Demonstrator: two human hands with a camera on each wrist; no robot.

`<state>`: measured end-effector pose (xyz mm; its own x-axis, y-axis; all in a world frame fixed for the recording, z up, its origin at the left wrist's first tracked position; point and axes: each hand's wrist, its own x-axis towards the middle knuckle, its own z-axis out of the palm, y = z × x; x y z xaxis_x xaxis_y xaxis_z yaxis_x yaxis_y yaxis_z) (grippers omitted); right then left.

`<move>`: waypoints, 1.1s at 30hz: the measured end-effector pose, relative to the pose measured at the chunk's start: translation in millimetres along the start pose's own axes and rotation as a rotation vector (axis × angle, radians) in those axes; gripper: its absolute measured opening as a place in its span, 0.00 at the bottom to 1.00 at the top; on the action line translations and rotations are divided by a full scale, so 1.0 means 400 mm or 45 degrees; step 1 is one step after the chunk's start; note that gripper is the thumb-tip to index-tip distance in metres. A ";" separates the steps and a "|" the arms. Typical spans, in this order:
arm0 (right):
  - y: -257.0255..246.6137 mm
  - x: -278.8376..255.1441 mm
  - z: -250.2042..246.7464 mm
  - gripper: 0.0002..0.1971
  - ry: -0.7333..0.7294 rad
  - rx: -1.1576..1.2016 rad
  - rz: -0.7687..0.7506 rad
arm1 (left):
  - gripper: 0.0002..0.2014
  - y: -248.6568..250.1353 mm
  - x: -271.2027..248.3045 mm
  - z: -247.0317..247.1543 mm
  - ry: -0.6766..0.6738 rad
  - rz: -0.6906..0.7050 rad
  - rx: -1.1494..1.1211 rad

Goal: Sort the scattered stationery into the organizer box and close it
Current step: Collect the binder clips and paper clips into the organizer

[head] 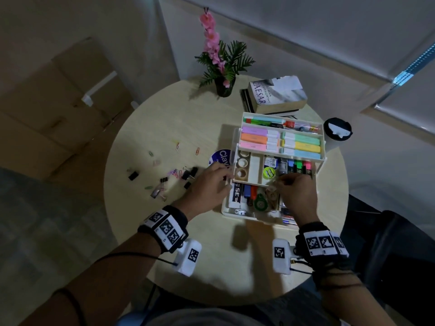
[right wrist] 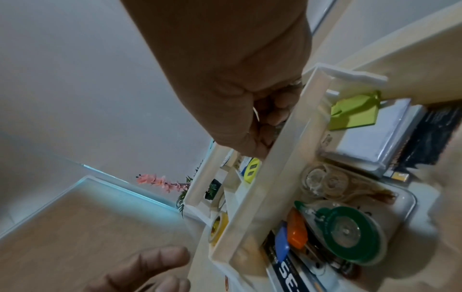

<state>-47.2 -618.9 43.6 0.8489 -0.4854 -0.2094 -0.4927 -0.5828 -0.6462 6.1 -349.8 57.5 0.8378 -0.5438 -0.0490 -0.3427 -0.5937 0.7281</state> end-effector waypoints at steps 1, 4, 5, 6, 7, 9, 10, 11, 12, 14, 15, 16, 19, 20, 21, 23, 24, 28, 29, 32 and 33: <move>-0.009 -0.010 0.003 0.05 0.036 -0.011 -0.014 | 0.09 -0.014 -0.006 -0.016 0.022 0.006 -0.003; -0.059 -0.059 0.034 0.03 0.110 -0.035 -0.216 | 0.07 -0.085 -0.035 -0.071 0.079 -0.080 0.010; -0.080 -0.079 0.052 0.01 0.105 -0.034 -0.319 | 0.07 -0.115 -0.050 -0.088 0.069 -0.139 0.020; -0.102 -0.099 0.074 0.01 0.073 -0.021 -0.411 | 0.06 -0.147 -0.068 -0.103 0.051 -0.203 0.042; -0.127 -0.117 0.101 0.02 0.021 -0.005 -0.483 | 0.06 -0.182 -0.089 -0.119 0.035 -0.267 0.081; -0.179 -0.149 0.163 0.04 -0.112 0.004 -0.588 | 0.06 -0.254 -0.136 -0.148 0.004 -0.417 0.149; -0.204 -0.161 0.196 0.05 -0.173 0.000 -0.642 | 0.06 -0.286 -0.161 -0.164 -0.007 -0.487 0.169; -0.228 -0.171 0.229 0.05 -0.227 -0.004 -0.686 | 0.06 -0.313 -0.184 -0.181 -0.012 -0.537 0.184; -0.249 -0.180 0.263 0.06 -0.273 0.002 -0.712 | 0.05 -0.342 -0.205 -0.197 -0.014 -0.569 0.192; -0.292 -0.187 0.329 0.05 -0.339 0.018 -0.710 | 0.03 -0.392 -0.238 -0.228 0.006 -0.613 0.198; -0.317 -0.187 0.362 0.03 -0.355 0.017 -0.691 | 0.03 -0.413 -0.251 -0.241 0.024 -0.647 0.179; -0.345 -0.186 0.394 0.03 -0.367 0.018 -0.656 | 0.04 -0.432 -0.263 -0.251 0.040 -0.691 0.134; -0.433 -0.161 0.498 0.05 -0.397 0.026 -0.570 | 0.05 -0.469 -0.288 -0.258 0.092 -0.770 -0.043; -0.462 -0.148 0.537 0.04 -0.406 0.014 -0.570 | 0.04 -0.477 -0.295 -0.257 0.094 -0.770 -0.087; -0.491 -0.136 0.576 0.04 -0.425 -0.004 -0.577 | 0.04 -0.484 -0.303 -0.256 0.088 -0.765 -0.116; -0.542 -0.115 0.644 0.07 -0.491 -0.068 -0.594 | 0.04 -0.494 -0.318 -0.259 0.070 -0.736 -0.152; -0.565 -0.106 0.671 0.11 -0.517 -0.119 -0.616 | 0.04 -0.499 -0.327 -0.264 0.068 -0.718 -0.166; -0.624 -0.073 0.754 0.19 -0.573 -0.351 -0.682 | 0.07 -0.522 -0.356 -0.300 0.021 -0.647 -0.246; -0.629 -0.065 0.769 0.19 -0.590 -0.414 -0.704 | 0.08 -0.529 -0.361 -0.310 0.014 -0.628 -0.247; -0.618 -0.053 0.802 0.18 -0.613 -0.587 -0.780 | 0.13 -0.550 -0.361 -0.339 0.034 -0.575 -0.162; -0.612 -0.053 0.807 0.18 -0.606 -0.600 -0.789 | 0.15 -0.557 -0.355 -0.346 0.035 -0.552 -0.099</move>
<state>117.3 -255.5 -30.8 0.9254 0.2625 -0.2734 0.1392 -0.9063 -0.3990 22.3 -58.1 -3.1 0.9085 -0.2376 -0.3437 0.0750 -0.7165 0.6935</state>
